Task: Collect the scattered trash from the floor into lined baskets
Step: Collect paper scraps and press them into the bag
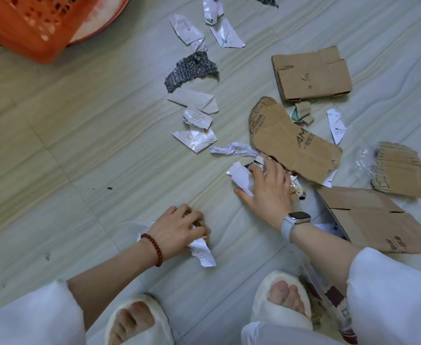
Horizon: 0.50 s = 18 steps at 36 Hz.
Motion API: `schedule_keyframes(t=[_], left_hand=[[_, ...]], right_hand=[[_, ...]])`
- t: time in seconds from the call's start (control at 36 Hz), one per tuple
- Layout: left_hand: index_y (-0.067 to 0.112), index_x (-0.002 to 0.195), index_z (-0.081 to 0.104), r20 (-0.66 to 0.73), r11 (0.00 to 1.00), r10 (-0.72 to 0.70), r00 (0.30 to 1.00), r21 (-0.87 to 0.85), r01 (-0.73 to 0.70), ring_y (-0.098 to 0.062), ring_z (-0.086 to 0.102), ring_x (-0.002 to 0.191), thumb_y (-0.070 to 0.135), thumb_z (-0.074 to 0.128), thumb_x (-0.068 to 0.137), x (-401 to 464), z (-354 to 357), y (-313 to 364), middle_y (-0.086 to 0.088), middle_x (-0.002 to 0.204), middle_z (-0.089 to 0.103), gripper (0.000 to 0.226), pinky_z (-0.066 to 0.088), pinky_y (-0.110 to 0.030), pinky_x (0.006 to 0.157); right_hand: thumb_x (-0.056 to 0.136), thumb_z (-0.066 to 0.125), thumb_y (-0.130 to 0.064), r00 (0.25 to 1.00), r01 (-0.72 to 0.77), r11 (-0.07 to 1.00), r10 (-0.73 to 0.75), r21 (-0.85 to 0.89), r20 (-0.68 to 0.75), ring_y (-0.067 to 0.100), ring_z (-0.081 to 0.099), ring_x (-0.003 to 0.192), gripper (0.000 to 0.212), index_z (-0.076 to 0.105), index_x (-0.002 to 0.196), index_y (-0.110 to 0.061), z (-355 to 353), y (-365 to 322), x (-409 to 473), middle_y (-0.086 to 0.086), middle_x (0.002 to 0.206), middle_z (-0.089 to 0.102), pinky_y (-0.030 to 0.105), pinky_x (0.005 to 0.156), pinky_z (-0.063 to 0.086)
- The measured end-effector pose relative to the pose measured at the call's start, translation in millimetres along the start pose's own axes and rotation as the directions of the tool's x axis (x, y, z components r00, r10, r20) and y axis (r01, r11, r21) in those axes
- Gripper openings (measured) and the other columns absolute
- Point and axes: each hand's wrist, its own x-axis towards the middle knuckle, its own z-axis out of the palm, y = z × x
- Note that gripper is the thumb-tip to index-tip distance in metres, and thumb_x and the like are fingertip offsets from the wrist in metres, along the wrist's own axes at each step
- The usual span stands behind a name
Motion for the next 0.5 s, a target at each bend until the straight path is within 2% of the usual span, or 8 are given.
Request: schedule_keyframes(t=[0.11, 0.17, 0.22, 0.25, 0.31, 0.36, 0.42, 0.5], left_hand=[[0.028, 0.081, 0.065, 0.001, 0.999, 0.032, 0.999, -0.002, -0.032, -0.02, 0.057, 0.065, 0.02, 0.085, 0.05, 1.6, -0.8, 1.1, 0.004, 0.086, 0.065, 0.038, 0.041, -0.025, 0.051], [0.027, 0.078, 0.067, -0.01, 1.0, 0.022, 1.0, 0.004, -0.022, -0.019, 0.058, 0.061, 0.018, 0.082, 0.053, 4.1, -1.9, 1.5, 0.004, 0.082, 0.066, 0.03, 0.041, -0.023, 0.049], [0.025, 0.072, 0.068, -0.045, 1.0, -0.012, 0.999, 0.01, 0.013, -0.018, 0.057, 0.056, 0.021, 0.07, 0.066, 7.3, -4.4, 2.4, 0.003, 0.076, 0.066, 0.009, 0.039, -0.02, 0.046], [0.024, 0.071, 0.067, -0.06, 0.999, -0.036, 0.998, 0.007, 0.036, -0.018, 0.056, 0.054, 0.021, 0.068, 0.068, 9.2, -5.7, 2.8, 0.004, 0.073, 0.065, 0.005, 0.038, -0.019, 0.044], [0.024, 0.074, 0.066, -0.064, 0.994, -0.106, 0.992, -0.021, 0.105, -0.017, 0.056, 0.052, 0.013, 0.079, 0.057, 12.3, -8.2, 3.1, 0.004, 0.072, 0.065, 0.023, 0.036, -0.018, 0.04], [0.027, 0.081, 0.059, -0.032, 0.973, -0.214, 0.976, -0.092, 0.21, -0.016, 0.057, 0.053, 0.009, 0.085, 0.047, 13.1, -10.6, 0.5, 0.006, 0.074, 0.064, 0.046, 0.034, -0.018, 0.037], [0.031, 0.087, 0.047, -0.012, 0.931, -0.321, 0.947, -0.187, 0.313, -0.017, 0.059, 0.056, 0.006, 0.082, 0.051, 15.1, -17.9, -3.6, 0.006, 0.075, 0.063, 0.056, 0.032, -0.02, 0.037], [0.035, 0.098, 0.044, 0.024, 0.824, -0.486, 0.873, -0.32, 0.468, -0.02, 0.059, 0.072, 0.01, 0.066, 0.072, 22.9, -35.5, -10.2, 0.01, 0.087, 0.062, 0.042, 0.039, -0.027, 0.053]], right_hand=[[0.078, 0.063, -0.03, 0.995, -0.064, 0.998, 0.064, -0.002, 0.081, 0.04, 0.043, 0.114, 0.052, 0.049, 0.126, -0.016, -13.7, -7.7, 10.8, 0.016, 0.131, 0.045, 0.052, 0.091, 0.036], [0.076, 0.064, -0.02, 0.992, -0.045, 0.998, 0.051, -0.048, 0.118, 0.041, 0.044, 0.111, 0.05, 0.049, 0.123, -0.013, -16.7, -9.1, 13.5, 0.017, 0.13, 0.045, 0.052, 0.088, 0.039], [0.065, 0.069, -0.003, 0.995, 0.03, 0.99, -0.016, -0.138, 0.101, 0.043, 0.054, 0.092, 0.046, 0.055, 0.108, -0.01, -15.8, -5.4, 13.4, 0.02, 0.112, 0.055, 0.049, 0.071, 0.047], [0.06, 0.064, 0.005, 0.996, 0.065, 0.982, -0.051, -0.18, 0.078, 0.041, 0.057, 0.081, 0.044, 0.056, 0.101, -0.009, -14.8, -1.6, 12.3, 0.02, 0.103, 0.058, 0.045, 0.061, 0.048], [0.058, 0.055, 0.008, 0.99, 0.135, 0.967, -0.123, -0.217, 0.071, 0.039, 0.058, 0.074, 0.048, 0.05, 0.101, -0.01, -19.3, 5.2, 11.6, 0.02, 0.098, 0.061, 0.038, 0.05, 0.047], [0.065, 0.054, 0.01, 0.978, 0.185, 0.964, -0.163, -0.189, 0.13, 0.039, 0.057, 0.083, 0.054, 0.045, 0.114, -0.011, -29.0, 10.0, 12.8, 0.018, 0.106, 0.058, 0.036, 0.05, 0.041], [0.077, 0.044, 0.008, 0.977, 0.176, 0.979, -0.161, -0.099, 0.138, 0.038, 0.051, 0.096, 0.052, 0.044, 0.126, -0.01, -35.6, 15.4, 14.6, 0.015, 0.115, 0.052, 0.036, 0.057, 0.035], [0.077, 0.041, 0.011, 0.989, 0.073, 0.989, -0.089, 0.131, 0.117, 0.035, 0.052, 0.087, 0.046, 0.049, 0.119, -0.007, -47.2, 16.2, 16.9, 0.014, 0.099, 0.053, 0.035, 0.062, 0.036]])
